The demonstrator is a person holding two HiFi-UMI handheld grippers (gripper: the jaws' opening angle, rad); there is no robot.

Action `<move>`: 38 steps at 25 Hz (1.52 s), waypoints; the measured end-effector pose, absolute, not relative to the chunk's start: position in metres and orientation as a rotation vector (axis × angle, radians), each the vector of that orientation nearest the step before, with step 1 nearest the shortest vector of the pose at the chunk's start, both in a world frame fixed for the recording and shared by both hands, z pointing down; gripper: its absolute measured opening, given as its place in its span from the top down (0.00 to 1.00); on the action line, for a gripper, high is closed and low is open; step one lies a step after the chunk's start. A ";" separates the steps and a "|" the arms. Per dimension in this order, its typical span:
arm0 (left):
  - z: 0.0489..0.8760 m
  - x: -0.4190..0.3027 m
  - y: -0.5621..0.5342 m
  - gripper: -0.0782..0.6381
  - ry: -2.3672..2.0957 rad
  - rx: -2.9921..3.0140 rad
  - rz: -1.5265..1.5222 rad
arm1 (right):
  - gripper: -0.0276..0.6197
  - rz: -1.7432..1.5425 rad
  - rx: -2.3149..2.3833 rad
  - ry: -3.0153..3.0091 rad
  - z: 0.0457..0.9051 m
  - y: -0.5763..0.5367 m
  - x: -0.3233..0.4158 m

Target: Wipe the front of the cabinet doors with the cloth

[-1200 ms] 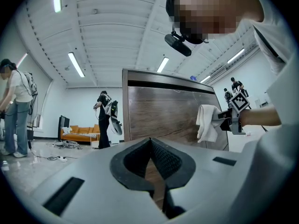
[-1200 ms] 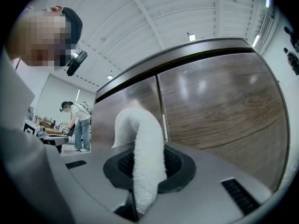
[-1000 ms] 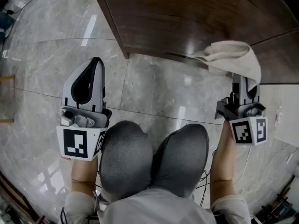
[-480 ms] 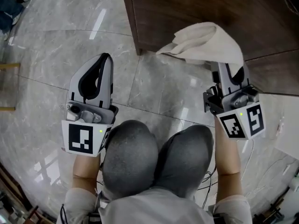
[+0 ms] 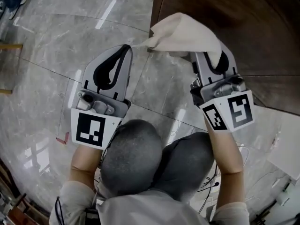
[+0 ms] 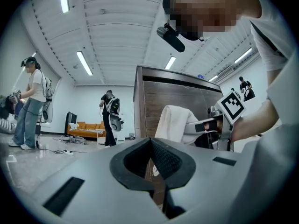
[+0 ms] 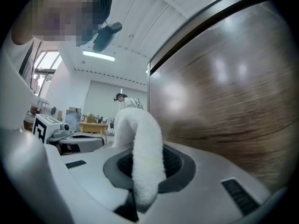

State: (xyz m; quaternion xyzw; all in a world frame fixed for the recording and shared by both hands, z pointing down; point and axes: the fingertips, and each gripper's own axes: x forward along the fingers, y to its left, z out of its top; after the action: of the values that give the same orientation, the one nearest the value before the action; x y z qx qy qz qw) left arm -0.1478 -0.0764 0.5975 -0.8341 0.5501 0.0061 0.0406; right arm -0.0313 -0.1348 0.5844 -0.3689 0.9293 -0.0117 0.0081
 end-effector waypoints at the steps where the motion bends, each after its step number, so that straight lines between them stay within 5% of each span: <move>1: 0.598 -0.146 -0.076 0.87 1.684 -2.559 0.020 | 0.85 -0.044 -1.155 2.924 0.591 -0.136 -0.035; 19: 0.610 -0.166 -0.083 0.87 1.718 -2.559 -0.004 | 0.85 -0.242 -1.281 3.059 0.692 -0.184 -0.081; 38: 0.604 -0.150 -0.084 0.87 1.671 -2.553 0.010 | 0.85 -0.351 -1.397 2.972 0.687 -0.175 -0.012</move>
State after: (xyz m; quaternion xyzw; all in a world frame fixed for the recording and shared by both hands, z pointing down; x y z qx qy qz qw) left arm -0.1503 -0.0841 0.6042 -0.8358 0.5472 0.0034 0.0453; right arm -0.0120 -0.1750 0.6872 -0.4215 0.8970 -0.1061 -0.0804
